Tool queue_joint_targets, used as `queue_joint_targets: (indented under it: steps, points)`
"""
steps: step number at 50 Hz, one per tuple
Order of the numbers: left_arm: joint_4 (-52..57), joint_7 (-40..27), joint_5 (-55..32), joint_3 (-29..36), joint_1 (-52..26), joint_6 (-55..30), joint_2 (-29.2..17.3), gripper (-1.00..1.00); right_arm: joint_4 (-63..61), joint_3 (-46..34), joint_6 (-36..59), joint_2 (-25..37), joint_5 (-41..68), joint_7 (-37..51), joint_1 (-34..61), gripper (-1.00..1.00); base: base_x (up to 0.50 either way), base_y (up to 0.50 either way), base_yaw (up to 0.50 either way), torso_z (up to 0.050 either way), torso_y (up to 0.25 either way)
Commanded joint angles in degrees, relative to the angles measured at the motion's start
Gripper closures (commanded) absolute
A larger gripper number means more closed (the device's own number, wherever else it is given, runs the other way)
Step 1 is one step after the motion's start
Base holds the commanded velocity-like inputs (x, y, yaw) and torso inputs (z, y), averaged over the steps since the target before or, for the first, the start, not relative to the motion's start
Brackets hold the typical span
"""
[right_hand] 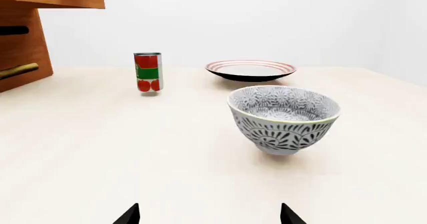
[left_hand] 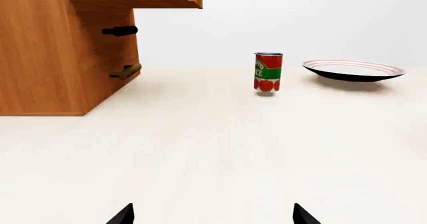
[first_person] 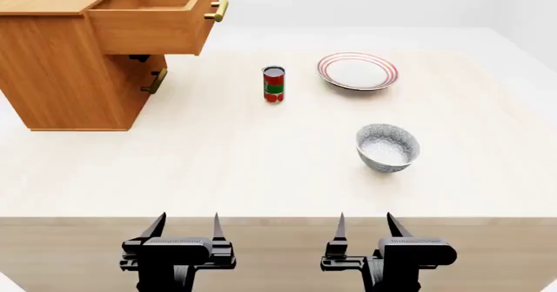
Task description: Put the bowl in the top drawer of the cabinet.
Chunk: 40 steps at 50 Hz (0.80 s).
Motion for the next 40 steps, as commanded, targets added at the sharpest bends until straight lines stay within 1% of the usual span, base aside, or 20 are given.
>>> queue_joint_targets:
  steps: [1, 6, 9, 40]
  points:
    - [0.00, -1.02, -0.97, 1.04, 0.03, 0.02, -0.90, -1.00, 0.18, -1.16, -0.04, 0.85, 0.91, 1.19, 0.18, -1.00, 0.00, 0.00, 0.00, 0.000, 0.000]
    - [-0.30, -2.06, -2.30, 2.22, -0.08, -0.12, -1.86, -1.00, 0.47, -2.53, 0.29, 1.85, 2.12, 2.34, 0.53, -1.00, 0.00, 0.01, 0.00, 0.000, 0.000]
    - [-0.65, -2.51, -2.85, 2.72, -0.43, -0.37, -2.26, -1.00, 0.60, -3.11, 0.43, 2.26, 2.58, 2.76, 0.71, -1.00, 0.00, 0.27, 0.00, 0.000, 0.000]
    - [-1.68, -4.72, -5.95, 5.91, -1.44, -0.85, -4.79, -1.00, 0.14, -5.86, 0.12, 4.97, 5.49, 5.32, 0.14, -1.00, 0.00, 0.47, 0.00, 0.000, 0.000]
